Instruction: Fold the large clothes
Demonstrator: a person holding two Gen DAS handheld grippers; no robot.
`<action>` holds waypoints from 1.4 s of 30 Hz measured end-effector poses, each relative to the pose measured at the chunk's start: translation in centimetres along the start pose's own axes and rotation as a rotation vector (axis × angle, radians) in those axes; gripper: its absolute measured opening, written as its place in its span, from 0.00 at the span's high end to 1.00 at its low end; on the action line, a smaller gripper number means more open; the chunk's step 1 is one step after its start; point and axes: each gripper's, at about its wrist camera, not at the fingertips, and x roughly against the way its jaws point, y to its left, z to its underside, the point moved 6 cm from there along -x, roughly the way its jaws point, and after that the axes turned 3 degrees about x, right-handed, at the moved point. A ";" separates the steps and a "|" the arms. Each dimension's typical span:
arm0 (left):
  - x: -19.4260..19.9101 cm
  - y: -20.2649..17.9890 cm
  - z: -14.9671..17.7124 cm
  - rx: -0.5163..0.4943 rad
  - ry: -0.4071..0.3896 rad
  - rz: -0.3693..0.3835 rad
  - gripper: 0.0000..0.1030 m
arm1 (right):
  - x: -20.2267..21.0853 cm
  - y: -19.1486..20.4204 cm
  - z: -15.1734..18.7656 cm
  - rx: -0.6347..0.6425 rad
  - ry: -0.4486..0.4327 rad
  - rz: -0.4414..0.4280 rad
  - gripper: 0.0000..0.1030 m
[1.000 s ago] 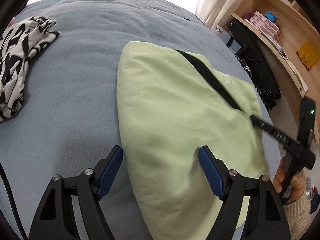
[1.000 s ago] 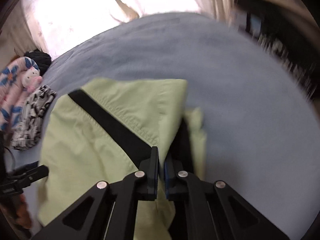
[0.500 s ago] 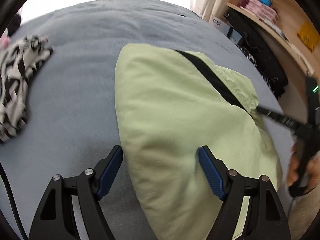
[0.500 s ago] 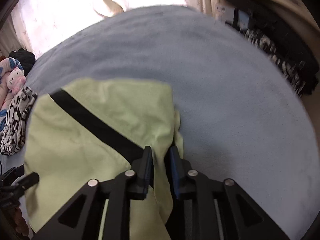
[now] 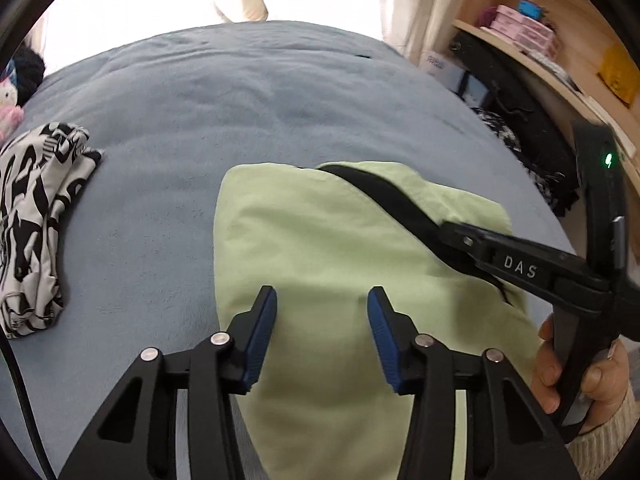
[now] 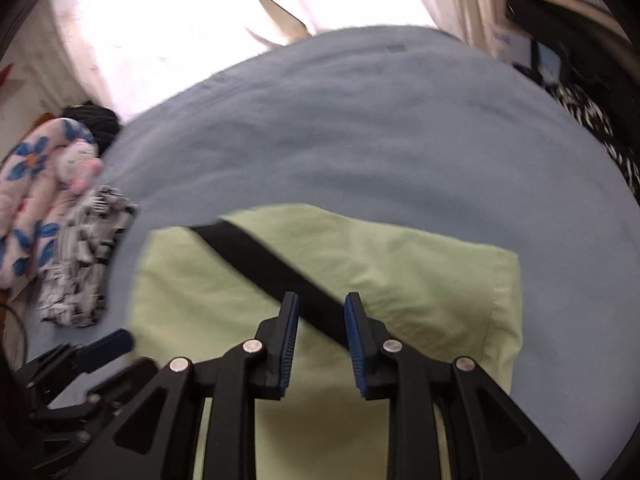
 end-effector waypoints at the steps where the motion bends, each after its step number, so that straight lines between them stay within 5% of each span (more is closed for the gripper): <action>1: -0.6 0.3 -0.2 0.003 -0.005 -0.010 0.56 | -0.7 -1.5 0.0 0.008 -0.002 0.086 0.81; 3: -1.4 0.4 -0.2 -0.005 -0.008 -0.015 0.56 | -1.3 -3.8 0.1 -0.009 -0.001 0.109 1.00; 5: -1.8 0.1 -0.3 -0.034 -0.019 -0.025 0.56 | -1.1 -5.4 0.3 -0.063 -0.006 0.044 1.00; 20: 0.7 -0.9 0.7 -0.030 0.038 -0.068 0.42 | 4.7 -5.2 2.5 -0.100 -0.025 0.022 0.95; 23: 2.7 -1.5 1.4 -0.029 0.029 -0.062 0.39 | 7.0 -5.0 3.6 -0.113 -0.029 -0.002 0.87; 25: 4.1 -1.9 1.8 -0.023 0.026 -0.053 0.36 | 8.6 -4.7 4.4 -0.105 -0.030 0.008 0.67; 27: 5.7 -2.4 2.5 -0.019 0.018 -0.036 0.36 | 10.1 -4.4 4.9 -0.085 -0.039 0.020 0.61; 35: 13.1 -4.4 5.0 0.001 -0.053 -0.032 0.36 | 16.3 -3.1 7.5 -0.036 -0.032 0.040 0.59; 42: 17.7 -6.4 7.4 -0.057 -0.091 -0.052 0.36 | 20.5 -2.2 9.5 0.011 -0.043 0.028 0.45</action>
